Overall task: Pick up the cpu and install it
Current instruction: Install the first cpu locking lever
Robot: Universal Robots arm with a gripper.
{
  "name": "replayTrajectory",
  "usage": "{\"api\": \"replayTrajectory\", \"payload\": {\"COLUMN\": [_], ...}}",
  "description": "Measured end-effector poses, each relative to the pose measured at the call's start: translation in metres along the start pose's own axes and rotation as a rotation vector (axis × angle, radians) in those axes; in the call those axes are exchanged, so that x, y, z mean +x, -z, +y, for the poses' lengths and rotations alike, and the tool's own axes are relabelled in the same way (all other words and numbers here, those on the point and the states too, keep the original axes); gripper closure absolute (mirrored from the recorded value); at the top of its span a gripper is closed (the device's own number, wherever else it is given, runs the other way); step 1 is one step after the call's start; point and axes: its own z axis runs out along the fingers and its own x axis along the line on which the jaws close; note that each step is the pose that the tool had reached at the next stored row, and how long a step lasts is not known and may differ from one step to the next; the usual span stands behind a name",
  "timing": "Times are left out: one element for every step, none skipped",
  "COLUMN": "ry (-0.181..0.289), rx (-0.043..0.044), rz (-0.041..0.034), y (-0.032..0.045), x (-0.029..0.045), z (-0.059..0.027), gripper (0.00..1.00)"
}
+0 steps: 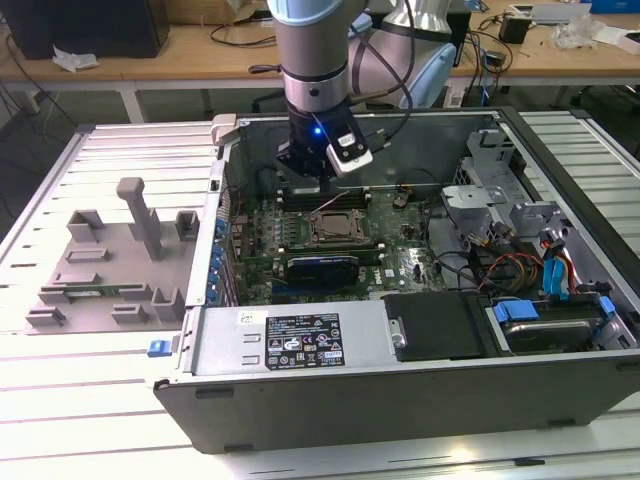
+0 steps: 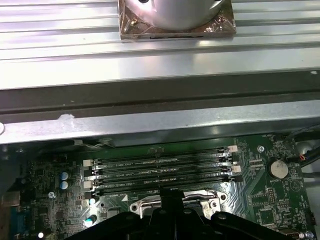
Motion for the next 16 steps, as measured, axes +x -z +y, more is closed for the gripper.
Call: {"api": "replayTrajectory", "payload": {"ry": [0.0, 0.0, 0.0, 0.0, 0.0, 0.0, 0.0, 0.0, 0.0, 0.0, 0.0, 0.0, 0.0, 0.0, 0.0, 0.0], "rx": [0.001, 0.0025, 0.0039, 0.0058, 0.0076, 0.0102, 0.0119, 0.015, 0.0204, 0.025, 0.0287, 0.036, 0.0414, 0.0479, 0.0507, 0.0511], "rz": [-0.0002, -0.0003, -0.0005, -0.0007, -0.0009, -0.0011, -0.0013, -0.0017, -0.0021, -0.0026, -0.0031, -0.0039, -0.0044, -0.005, -0.0053, -0.0053], "y": [-0.0008, -0.0015, -0.0023, -0.0031, -0.0039, -0.0051, -0.0058, -0.007, -0.0083, -0.0091, -0.0097, -0.0107, -0.0113, -0.0124, -0.0139, -0.0145], "x": [-0.0006, -0.0013, -0.0018, -0.0024, -0.003, -0.0038, -0.0044, -0.0053, -0.0065, -0.0074, -0.0079, -0.0085, -0.0088, -0.0093, -0.0098, -0.01], "z": [-0.0001, -0.0002, -0.0003, -0.0004, -0.0005, -0.0006, -0.0007, -0.0009, -0.001, -0.0011, -0.0011, -0.0013, -0.0014, -0.0016, -0.0017, -0.0015], "gripper": [0.89, 0.89, 0.89, 0.89, 0.89, 0.89, 0.89, 0.89, 0.89, 0.89, 0.89, 0.89, 0.89, 0.89, 0.89, 0.89]}}
